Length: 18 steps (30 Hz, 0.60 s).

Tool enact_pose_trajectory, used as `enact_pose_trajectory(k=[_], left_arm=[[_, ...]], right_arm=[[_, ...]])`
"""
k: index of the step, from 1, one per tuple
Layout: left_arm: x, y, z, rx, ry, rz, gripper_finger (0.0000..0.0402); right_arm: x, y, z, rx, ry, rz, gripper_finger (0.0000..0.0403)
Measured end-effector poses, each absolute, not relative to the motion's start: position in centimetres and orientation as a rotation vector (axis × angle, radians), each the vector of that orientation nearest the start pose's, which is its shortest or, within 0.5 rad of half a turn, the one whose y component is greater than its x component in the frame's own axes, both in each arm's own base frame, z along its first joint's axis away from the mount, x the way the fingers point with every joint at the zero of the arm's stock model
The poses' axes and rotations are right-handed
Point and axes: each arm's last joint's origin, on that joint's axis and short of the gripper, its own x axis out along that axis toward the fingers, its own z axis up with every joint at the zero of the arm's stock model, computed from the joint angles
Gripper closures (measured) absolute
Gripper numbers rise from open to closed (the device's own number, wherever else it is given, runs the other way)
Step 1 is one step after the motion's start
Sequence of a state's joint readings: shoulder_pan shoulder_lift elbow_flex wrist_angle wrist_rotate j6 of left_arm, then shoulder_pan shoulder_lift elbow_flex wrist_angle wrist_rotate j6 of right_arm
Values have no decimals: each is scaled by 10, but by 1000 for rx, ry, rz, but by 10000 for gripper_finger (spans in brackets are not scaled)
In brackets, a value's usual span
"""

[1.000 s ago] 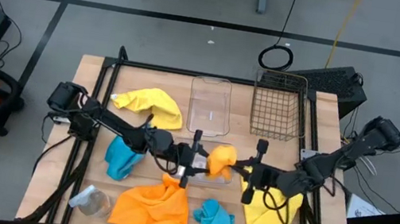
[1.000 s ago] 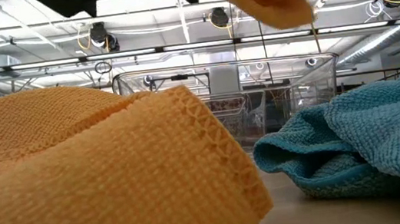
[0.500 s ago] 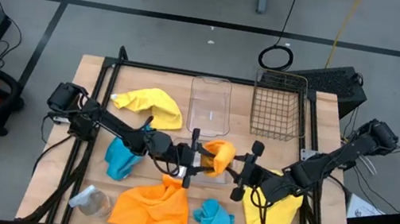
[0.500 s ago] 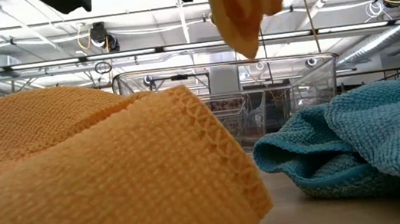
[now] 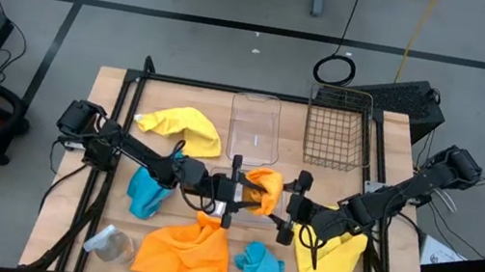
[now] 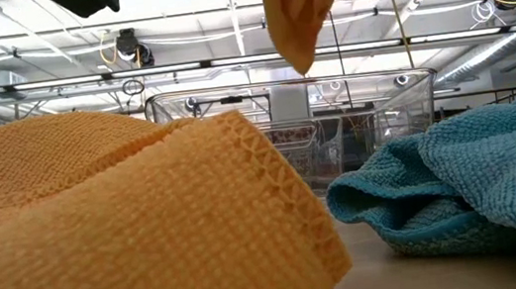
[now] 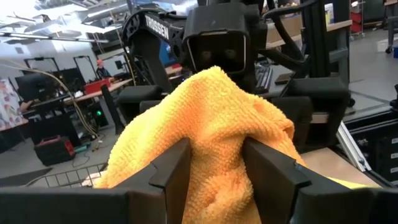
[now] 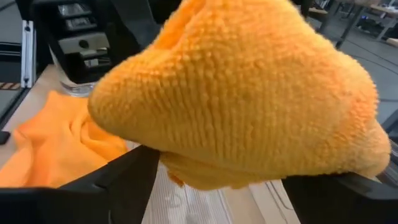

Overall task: Sort microfiber towel by color & place in baskets
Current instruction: Put the top orange microfiber towel into the black metal basket

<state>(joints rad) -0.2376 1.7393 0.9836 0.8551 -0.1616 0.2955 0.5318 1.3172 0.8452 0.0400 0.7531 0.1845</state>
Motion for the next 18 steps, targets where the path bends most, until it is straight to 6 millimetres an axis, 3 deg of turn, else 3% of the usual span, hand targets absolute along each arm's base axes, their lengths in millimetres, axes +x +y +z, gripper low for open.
enact_pose_trajectory(k=[10,14,18], left_arm=[[369,-87,249,253,-115,-141,246],[366,-88,255,229,-116,-199,246],[360,-89,265,211,-103,-227,246]], right_arm=[[277,120,258,-182,254,-223,172],[279,119,257,-201,250,-228,242],[279,119,258,-209,250,-227,341]])
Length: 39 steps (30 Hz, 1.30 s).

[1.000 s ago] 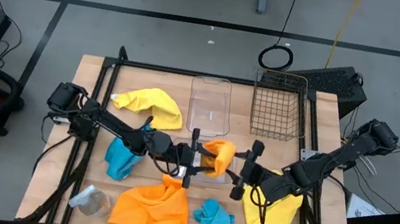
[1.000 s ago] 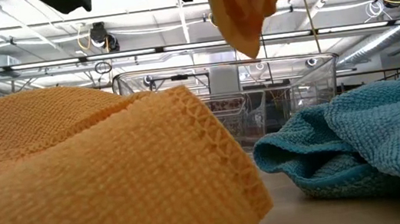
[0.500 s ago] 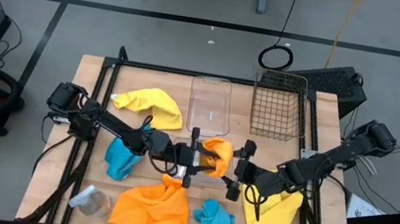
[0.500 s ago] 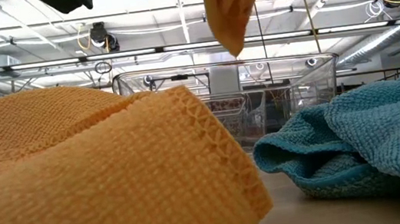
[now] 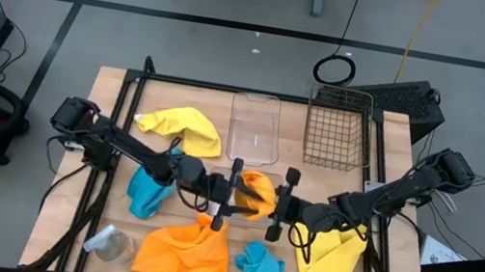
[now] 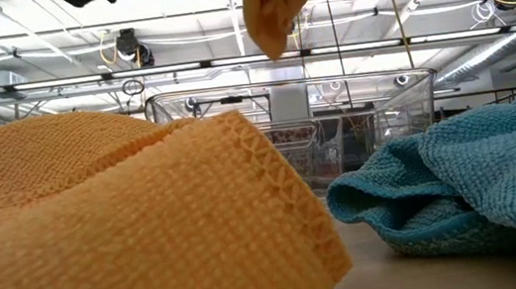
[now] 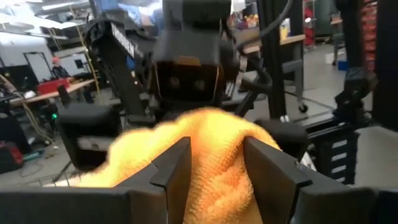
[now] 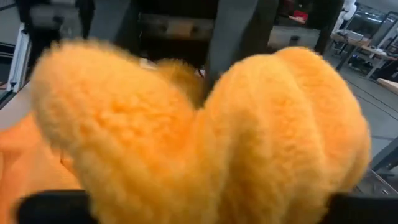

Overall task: Sort microfiber towel by color & place in baskets
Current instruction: Put the top orange microfiber towel into the black metal basket

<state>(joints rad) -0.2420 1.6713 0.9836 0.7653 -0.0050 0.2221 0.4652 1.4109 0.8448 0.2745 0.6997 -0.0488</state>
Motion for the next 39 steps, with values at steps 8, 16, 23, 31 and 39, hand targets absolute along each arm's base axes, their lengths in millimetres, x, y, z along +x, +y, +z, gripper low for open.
enact_pose_trajectory(k=[8,16,23,31,39], left_arm=[[331,-87,285,231,90,-226,246],[301,-86,291,210,300,-142,246],[289,-83,285,208,370,-107,246],[289,-83,286,206,364,-106,246],[311,-93,287,117,166,-216,246]], right_arm=[[271,131,258,-278,256,-259,383],[251,137,271,-285,253,-278,392],[223,144,280,-317,276,-276,391],[195,150,288,-236,272,-270,390],[204,162,274,-188,311,-177,390]])
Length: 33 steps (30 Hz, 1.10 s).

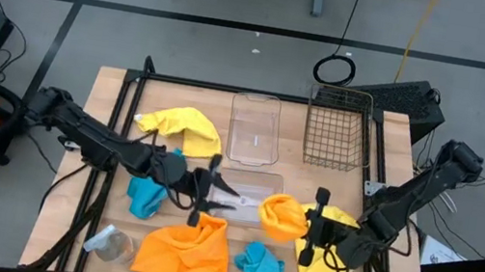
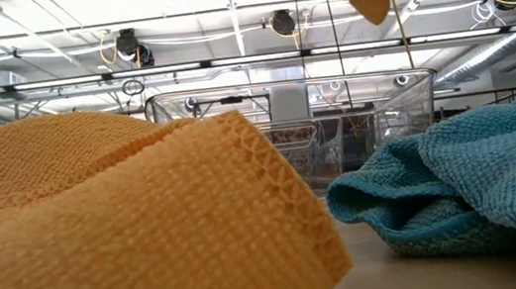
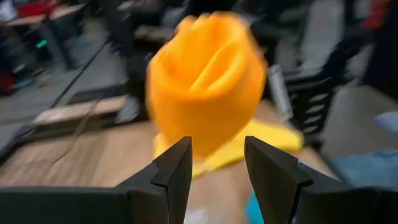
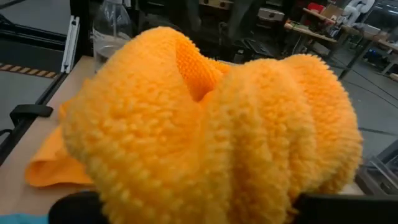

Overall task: Sort microfiber towel by color & place in baskets
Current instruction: Put the top orange microfiber towel into the black metal basket

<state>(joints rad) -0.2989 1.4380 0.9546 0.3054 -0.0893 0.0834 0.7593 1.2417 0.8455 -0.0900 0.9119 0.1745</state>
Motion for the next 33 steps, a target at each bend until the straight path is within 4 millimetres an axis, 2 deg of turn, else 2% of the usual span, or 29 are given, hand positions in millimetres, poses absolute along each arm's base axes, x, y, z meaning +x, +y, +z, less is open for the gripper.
enact_pose_trajectory(k=[6,9,15,19,22,25,30,33], left_arm=[[336,-99,268,97,64,-232,229],[342,-99,265,89,22,-226,192],[359,-100,251,94,-4,-206,93],[369,-89,250,81,-60,-66,68],[370,-82,251,81,-61,-44,98],[370,-80,254,79,-76,-39,165],[370,-81,254,105,-79,-70,280],[370,-82,254,127,-78,-115,342]], right_arm=[[215,169,266,-223,301,-175,389],[217,169,264,-240,307,-181,387],[225,161,268,-231,281,-215,361],[230,155,268,-209,285,-219,348],[232,153,268,-137,287,-204,336],[233,152,267,-92,287,-202,303],[238,146,270,-73,266,-237,200],[242,141,276,-81,203,-329,137]])
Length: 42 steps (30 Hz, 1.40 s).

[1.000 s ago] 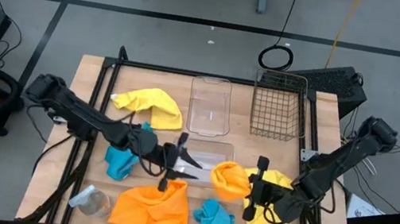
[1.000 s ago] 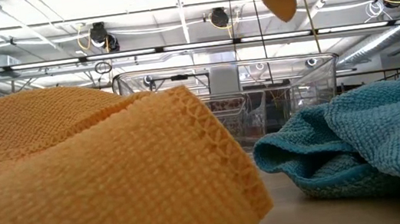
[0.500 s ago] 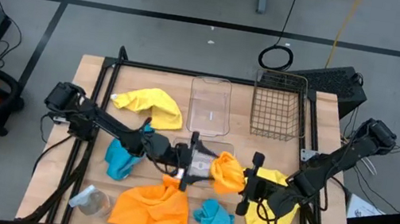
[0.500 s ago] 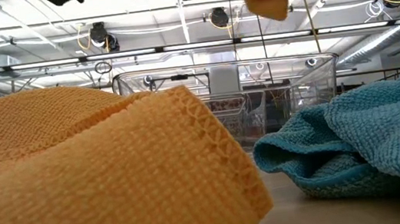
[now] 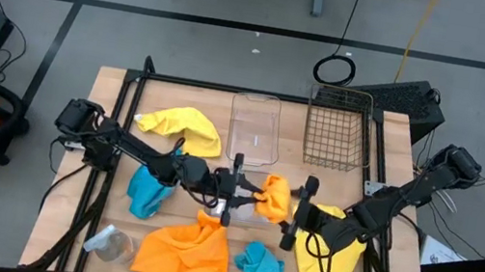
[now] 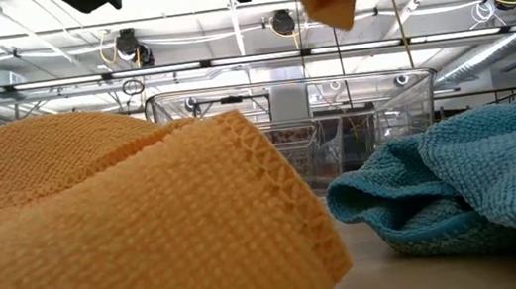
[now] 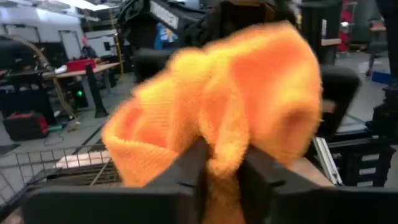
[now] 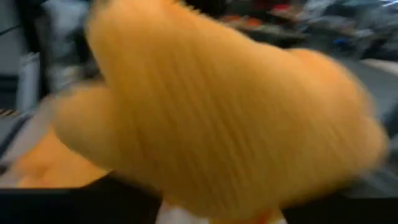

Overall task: Sort microfiber towel by color & place in baskets
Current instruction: Put the top orange microfiber towel into the black metal basket

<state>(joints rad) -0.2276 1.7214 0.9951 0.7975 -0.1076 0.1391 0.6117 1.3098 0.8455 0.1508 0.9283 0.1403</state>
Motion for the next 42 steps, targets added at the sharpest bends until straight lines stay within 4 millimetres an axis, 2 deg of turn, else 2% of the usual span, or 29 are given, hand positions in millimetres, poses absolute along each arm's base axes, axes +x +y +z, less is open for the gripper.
enact_pose_trajectory(k=[3,5,7,10,16,18,22,25,29,34,37,42], left_arm=[[370,-83,254,153,-81,-125,387],[370,-81,254,155,-76,-123,386],[370,-79,253,154,-72,-119,366],[371,-78,253,153,-68,-104,320],[367,-77,256,164,-22,-75,212],[360,-76,264,174,8,-79,175],[342,-73,281,186,82,-73,115],[327,-71,292,195,147,-51,93],[312,-67,299,192,224,-26,89],[308,-66,297,201,271,-25,88],[309,-62,297,200,271,-14,88],[310,-58,297,199,276,18,88]], right_arm=[[246,139,283,-120,159,-313,100],[248,138,288,-121,130,-285,99],[250,136,290,-139,118,-277,116],[251,134,289,-166,125,-290,170],[251,133,289,-226,140,-284,346],[249,132,291,-271,145,-284,382],[239,123,305,-299,124,-350,374],[227,111,318,-354,129,-419,378],[205,82,339,-371,136,-589,392],[183,37,360,-320,117,-819,391],[171,13,367,-320,111,-868,387],[159,-16,365,-282,125,-834,385]])
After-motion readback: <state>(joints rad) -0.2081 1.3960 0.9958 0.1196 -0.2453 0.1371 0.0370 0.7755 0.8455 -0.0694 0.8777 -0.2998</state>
